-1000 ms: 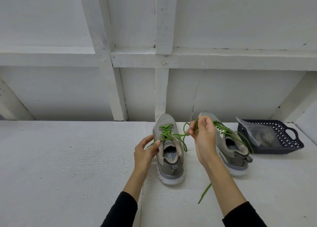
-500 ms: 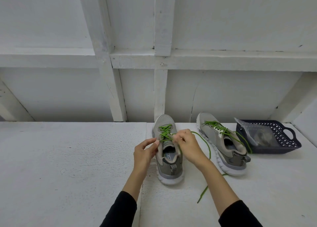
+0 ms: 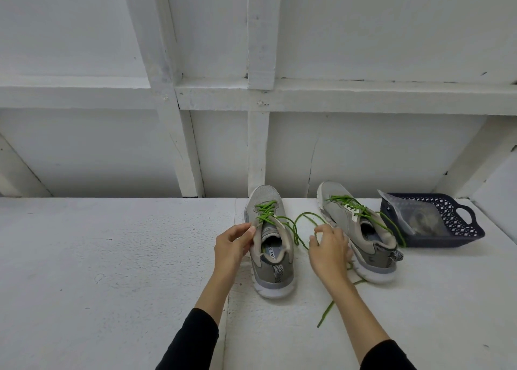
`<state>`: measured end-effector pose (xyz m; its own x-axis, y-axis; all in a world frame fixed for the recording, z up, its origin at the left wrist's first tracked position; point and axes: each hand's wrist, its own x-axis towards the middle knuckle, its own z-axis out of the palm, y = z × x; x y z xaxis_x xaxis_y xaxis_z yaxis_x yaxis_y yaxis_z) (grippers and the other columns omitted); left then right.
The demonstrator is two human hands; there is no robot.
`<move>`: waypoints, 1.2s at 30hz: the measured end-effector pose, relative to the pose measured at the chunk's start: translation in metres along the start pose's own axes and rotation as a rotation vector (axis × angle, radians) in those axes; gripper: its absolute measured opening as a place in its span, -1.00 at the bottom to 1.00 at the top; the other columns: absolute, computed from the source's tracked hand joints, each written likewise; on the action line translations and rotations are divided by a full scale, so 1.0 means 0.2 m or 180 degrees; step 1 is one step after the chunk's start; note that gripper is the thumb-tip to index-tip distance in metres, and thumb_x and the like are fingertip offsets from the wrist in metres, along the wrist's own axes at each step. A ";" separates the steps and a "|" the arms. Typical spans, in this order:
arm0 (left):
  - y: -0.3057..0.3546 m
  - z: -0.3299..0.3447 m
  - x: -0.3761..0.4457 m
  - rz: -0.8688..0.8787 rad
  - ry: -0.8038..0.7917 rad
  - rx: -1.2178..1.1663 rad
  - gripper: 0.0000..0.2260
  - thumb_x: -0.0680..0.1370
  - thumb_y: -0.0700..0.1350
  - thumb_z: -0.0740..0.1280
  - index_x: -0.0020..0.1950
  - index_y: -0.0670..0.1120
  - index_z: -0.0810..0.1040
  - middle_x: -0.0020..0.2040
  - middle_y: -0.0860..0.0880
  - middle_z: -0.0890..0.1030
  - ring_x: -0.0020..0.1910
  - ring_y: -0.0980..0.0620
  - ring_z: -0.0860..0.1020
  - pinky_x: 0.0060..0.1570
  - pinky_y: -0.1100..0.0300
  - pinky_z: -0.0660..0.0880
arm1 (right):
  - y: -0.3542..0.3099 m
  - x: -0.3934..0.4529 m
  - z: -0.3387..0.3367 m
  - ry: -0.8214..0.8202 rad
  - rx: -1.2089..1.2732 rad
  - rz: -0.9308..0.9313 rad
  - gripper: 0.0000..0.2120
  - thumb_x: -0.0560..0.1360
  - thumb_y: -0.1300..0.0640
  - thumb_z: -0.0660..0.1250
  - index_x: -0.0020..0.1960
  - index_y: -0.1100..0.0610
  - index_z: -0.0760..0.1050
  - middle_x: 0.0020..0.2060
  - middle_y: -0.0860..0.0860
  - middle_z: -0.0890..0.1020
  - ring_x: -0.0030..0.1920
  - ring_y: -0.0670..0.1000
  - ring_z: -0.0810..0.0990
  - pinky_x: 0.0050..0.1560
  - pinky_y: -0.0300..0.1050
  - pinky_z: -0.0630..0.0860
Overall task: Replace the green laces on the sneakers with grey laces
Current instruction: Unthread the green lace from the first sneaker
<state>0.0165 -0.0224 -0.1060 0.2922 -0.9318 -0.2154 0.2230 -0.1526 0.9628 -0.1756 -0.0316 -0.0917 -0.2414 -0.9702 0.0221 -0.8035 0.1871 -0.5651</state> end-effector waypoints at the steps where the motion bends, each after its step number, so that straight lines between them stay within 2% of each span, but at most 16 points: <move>1: 0.00 0.00 0.00 0.0022 0.0001 0.0040 -0.82 0.53 -0.19 0.42 0.12 -0.18 0.64 -0.01 -0.11 0.69 -0.09 0.04 0.66 -0.23 0.37 0.54 | -0.03 -0.01 0.00 0.0126 0.0135 -0.0191 -0.78 0.59 0.10 0.25 0.22 0.08 0.47 0.20 0.03 0.42 0.28 0.08 0.34 0.27 0.01 0.26; 3: -0.01 0.00 0.00 0.0097 0.0033 0.0221 -0.87 0.53 -0.13 0.42 0.06 -0.10 0.66 -0.03 -0.07 0.70 -0.04 0.03 0.66 -0.17 0.30 0.58 | -0.11 -0.03 -0.01 0.0055 0.0657 -0.0620 -0.79 0.58 0.09 0.27 0.20 0.07 0.48 0.15 0.02 0.43 0.23 0.04 0.38 0.22 -0.04 0.33; 6: -0.01 0.03 0.00 0.0379 0.0265 0.1033 -0.91 0.50 0.06 0.43 -0.08 0.08 0.67 -0.13 0.11 0.69 -0.08 0.15 0.64 -0.01 0.10 0.60 | -0.20 -0.03 0.01 -0.0249 0.0951 -0.0772 -0.89 0.57 0.04 0.28 0.02 0.07 0.46 -0.06 -0.01 0.49 -0.04 0.01 0.51 0.00 -0.04 0.48; 9: 0.02 0.07 -0.03 0.0636 0.0453 0.1757 -0.82 0.48 0.24 0.37 -0.09 0.17 0.62 -0.15 0.24 0.66 -0.13 0.29 0.59 -0.09 0.15 0.55 | -0.22 -0.02 0.02 -0.0147 0.0774 -0.0718 -0.85 0.56 0.02 0.29 -0.08 0.10 0.43 -0.16 0.01 0.54 -0.13 0.02 0.52 -0.13 -0.08 0.44; 13: 0.05 0.11 -0.04 0.1041 0.0423 0.2517 -0.78 0.56 0.22 0.27 0.03 0.14 0.58 -0.09 0.18 0.64 -0.12 0.24 0.58 -0.14 0.17 0.53 | -0.21 -0.02 0.01 -0.0056 0.0532 -0.0842 -0.82 0.59 0.04 0.24 -0.06 0.15 0.46 -0.18 0.01 0.56 -0.17 0.02 0.52 -0.21 -0.10 0.40; 16: 0.02 0.11 -0.02 0.1365 0.0423 0.2883 -0.75 0.62 0.18 0.18 0.01 0.08 0.57 -0.09 0.13 0.64 -0.16 0.13 0.58 -0.18 0.10 0.53 | -0.21 -0.02 0.01 -0.0062 0.0377 -0.0869 -0.80 0.63 0.05 0.17 -0.06 0.17 0.42 -0.21 0.03 0.53 -0.21 0.06 0.49 -0.26 -0.07 0.35; 21: -0.01 0.10 -0.01 0.1533 0.0447 0.3084 -0.71 0.65 0.13 0.15 0.00 -0.01 0.56 -0.10 0.07 0.63 -0.19 0.04 0.57 -0.21 0.05 0.51 | -0.20 -0.02 0.03 -0.0094 0.0555 -0.0585 -0.80 0.64 0.08 0.14 -0.10 0.17 0.35 -0.28 0.02 0.47 -0.30 0.02 0.41 -0.35 -0.09 0.22; 24: -0.02 0.11 -0.03 0.1387 0.0598 0.2825 -0.69 0.65 0.13 0.14 -0.03 -0.02 0.57 -0.13 0.08 0.63 -0.24 0.07 0.55 -0.26 0.13 0.45 | -0.21 -0.03 0.05 -0.0045 0.0752 -0.0431 -0.79 0.64 0.10 0.14 -0.12 0.18 0.35 -0.33 -0.03 0.43 -0.36 -0.09 0.38 -0.45 -0.25 0.19; 28: -0.02 0.13 -0.06 0.1221 0.0849 0.2460 -0.69 0.64 0.15 0.16 -0.05 0.02 0.60 -0.18 0.13 0.63 -0.25 0.13 0.53 -0.31 0.22 0.36 | -0.20 -0.03 0.07 0.0030 0.1121 -0.0297 -0.78 0.63 0.12 0.17 -0.15 0.19 0.37 -0.32 0.01 0.47 -0.36 -0.14 0.39 -0.41 -0.34 0.34; 31: -0.01 0.12 -0.05 0.1290 0.0659 0.2576 -0.74 0.63 0.17 0.17 0.04 0.09 0.59 -0.09 0.15 0.64 -0.16 0.18 0.57 -0.23 0.23 0.44 | -0.17 -0.03 0.08 0.0072 0.1242 -0.0369 -0.78 0.63 0.11 0.19 -0.16 0.18 0.37 -0.31 0.02 0.50 -0.35 -0.10 0.42 -0.39 -0.31 0.35; 33: -0.01 0.11 -0.02 0.1475 0.0428 0.2617 -0.78 0.63 0.15 0.19 0.14 0.12 0.55 0.03 0.16 0.61 -0.08 0.18 0.57 -0.11 0.15 0.52 | -0.16 -0.03 0.10 0.0093 0.1290 -0.0427 -0.79 0.62 0.10 0.20 -0.17 0.14 0.37 -0.33 -0.01 0.50 -0.33 -0.07 0.45 -0.40 -0.27 0.33; 36: 0.00 0.10 0.02 0.2245 0.0099 0.2829 -0.82 0.62 -0.05 0.28 0.22 0.06 0.51 0.15 0.12 0.54 0.04 0.10 0.54 0.02 0.11 0.50 | -0.13 -0.03 0.11 0.0031 0.1548 -0.0503 -0.83 0.60 0.12 0.24 -0.16 0.10 0.40 -0.30 -0.03 0.53 -0.28 -0.07 0.50 -0.34 -0.33 0.38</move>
<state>-0.0008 -0.0317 -0.1039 0.1168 -0.8958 0.4289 -0.7361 0.2118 0.6428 -0.1401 -0.0341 -0.0955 -0.1444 -0.9789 0.1445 -0.4850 -0.0573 -0.8726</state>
